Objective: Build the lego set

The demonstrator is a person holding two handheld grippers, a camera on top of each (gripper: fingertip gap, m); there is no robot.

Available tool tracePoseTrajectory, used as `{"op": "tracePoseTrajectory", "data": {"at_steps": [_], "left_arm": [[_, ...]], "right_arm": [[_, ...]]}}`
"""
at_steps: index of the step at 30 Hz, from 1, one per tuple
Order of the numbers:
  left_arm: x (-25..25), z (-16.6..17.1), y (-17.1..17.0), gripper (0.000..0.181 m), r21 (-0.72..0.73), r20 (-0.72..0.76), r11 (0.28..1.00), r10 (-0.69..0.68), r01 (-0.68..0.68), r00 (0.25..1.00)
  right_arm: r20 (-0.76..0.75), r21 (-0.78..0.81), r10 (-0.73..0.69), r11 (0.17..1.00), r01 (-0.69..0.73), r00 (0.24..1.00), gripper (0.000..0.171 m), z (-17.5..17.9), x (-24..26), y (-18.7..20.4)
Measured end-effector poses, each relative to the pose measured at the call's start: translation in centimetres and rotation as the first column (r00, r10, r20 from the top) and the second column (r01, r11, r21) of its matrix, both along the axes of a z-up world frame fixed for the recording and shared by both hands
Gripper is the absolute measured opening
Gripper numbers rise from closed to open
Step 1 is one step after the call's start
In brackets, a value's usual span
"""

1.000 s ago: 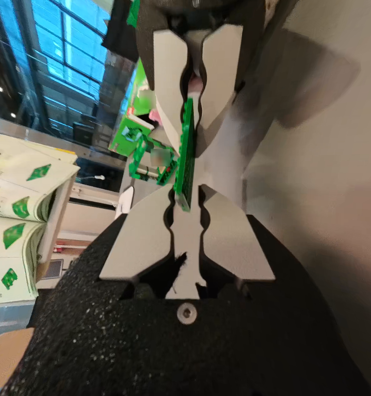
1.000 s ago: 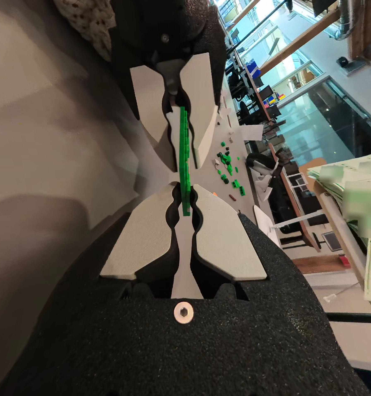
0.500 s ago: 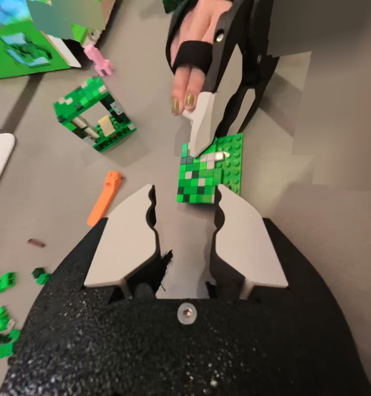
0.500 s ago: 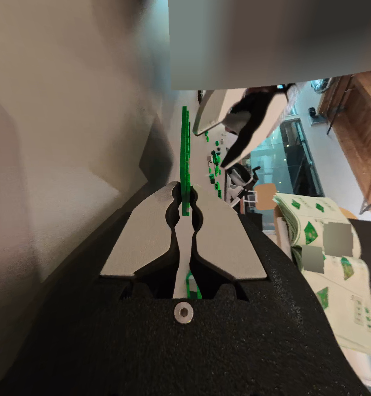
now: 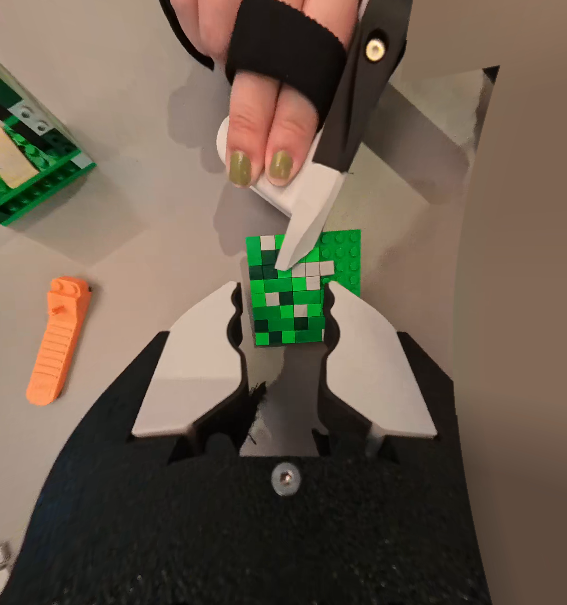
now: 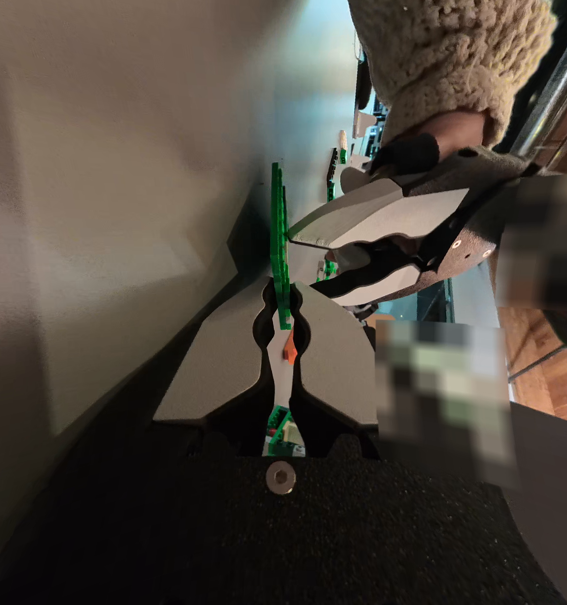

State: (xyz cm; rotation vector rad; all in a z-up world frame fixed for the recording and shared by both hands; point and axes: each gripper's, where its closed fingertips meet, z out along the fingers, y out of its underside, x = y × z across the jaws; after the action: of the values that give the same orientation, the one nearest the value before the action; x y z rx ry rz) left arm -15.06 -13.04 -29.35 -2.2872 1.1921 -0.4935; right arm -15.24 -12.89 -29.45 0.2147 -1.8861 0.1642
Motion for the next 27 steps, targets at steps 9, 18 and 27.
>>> {"op": "tracePoseTrajectory", "data": {"at_steps": [9,18,27], "left_arm": [[0.21,-0.45,0.00,0.046,-0.044,-0.053,0.999,-0.024,0.022,0.998],[0.20,-0.73,-0.13,0.040,-0.110,-0.044,0.993,-0.047,0.042,0.998],[0.32,-0.76,-0.23,0.040,-0.090,0.001,0.992,-0.085,0.085,0.996]], "right_arm": [[0.003,0.021,0.008,1.000,-0.008,1.000,0.007,-0.08,0.02,-0.08],[0.044,0.009,0.011,1.000,-0.012,0.999,0.007,-0.44,0.05,-0.10],[0.051,0.044,0.018,0.999,-0.020,0.999,0.007,-0.49,0.16,-0.22]]}}
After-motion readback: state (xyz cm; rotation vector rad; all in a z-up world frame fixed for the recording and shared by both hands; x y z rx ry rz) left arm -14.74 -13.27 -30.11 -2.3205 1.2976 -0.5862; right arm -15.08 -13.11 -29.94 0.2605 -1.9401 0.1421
